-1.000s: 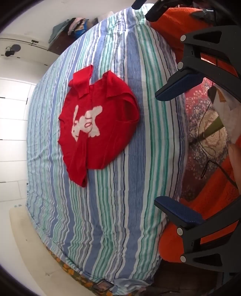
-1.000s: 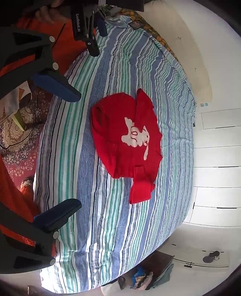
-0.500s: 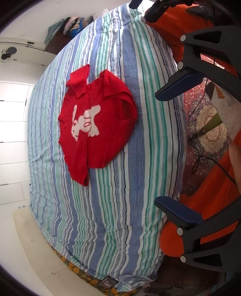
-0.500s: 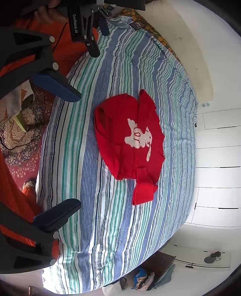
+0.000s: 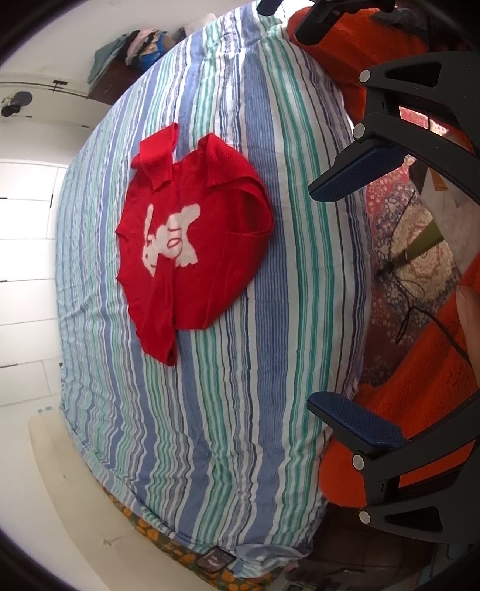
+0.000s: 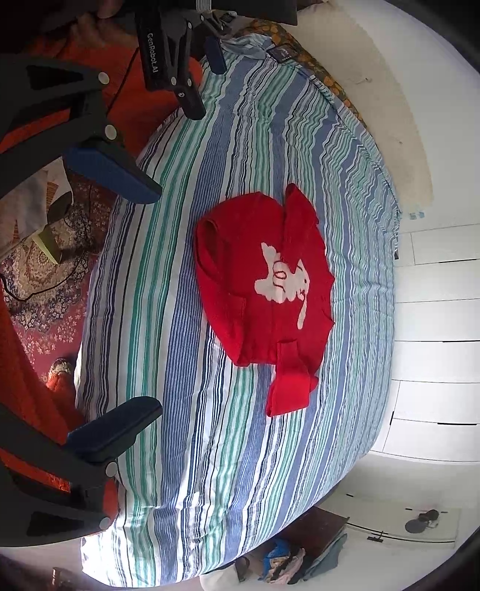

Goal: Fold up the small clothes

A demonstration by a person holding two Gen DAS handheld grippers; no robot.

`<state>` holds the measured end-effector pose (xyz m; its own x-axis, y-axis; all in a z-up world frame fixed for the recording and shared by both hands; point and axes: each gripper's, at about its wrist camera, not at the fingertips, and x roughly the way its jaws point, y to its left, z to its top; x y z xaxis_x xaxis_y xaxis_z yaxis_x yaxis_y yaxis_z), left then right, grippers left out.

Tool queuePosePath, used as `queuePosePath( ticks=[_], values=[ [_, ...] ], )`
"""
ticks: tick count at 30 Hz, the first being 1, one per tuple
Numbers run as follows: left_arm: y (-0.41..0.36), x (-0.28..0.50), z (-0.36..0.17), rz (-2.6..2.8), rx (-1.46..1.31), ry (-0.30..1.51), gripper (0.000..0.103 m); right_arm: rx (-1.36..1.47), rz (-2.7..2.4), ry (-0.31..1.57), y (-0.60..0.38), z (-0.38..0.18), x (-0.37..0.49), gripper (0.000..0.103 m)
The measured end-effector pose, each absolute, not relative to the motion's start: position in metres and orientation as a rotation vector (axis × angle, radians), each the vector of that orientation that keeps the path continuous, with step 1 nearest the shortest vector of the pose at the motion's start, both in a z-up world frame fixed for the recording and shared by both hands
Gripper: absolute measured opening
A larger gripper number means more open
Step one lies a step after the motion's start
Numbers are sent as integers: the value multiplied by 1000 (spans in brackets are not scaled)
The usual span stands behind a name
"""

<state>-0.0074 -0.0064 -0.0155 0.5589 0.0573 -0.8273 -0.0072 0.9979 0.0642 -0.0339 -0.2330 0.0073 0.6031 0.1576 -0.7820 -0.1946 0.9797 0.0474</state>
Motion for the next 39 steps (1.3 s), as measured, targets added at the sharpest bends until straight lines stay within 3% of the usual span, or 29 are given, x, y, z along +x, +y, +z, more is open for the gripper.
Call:
queuePosePath(
  ticks=[39],
  values=[
    [1, -2, -20, 82, 67, 1002, 102, -55, 240, 955, -225, -6, -14, 103]
  ],
)
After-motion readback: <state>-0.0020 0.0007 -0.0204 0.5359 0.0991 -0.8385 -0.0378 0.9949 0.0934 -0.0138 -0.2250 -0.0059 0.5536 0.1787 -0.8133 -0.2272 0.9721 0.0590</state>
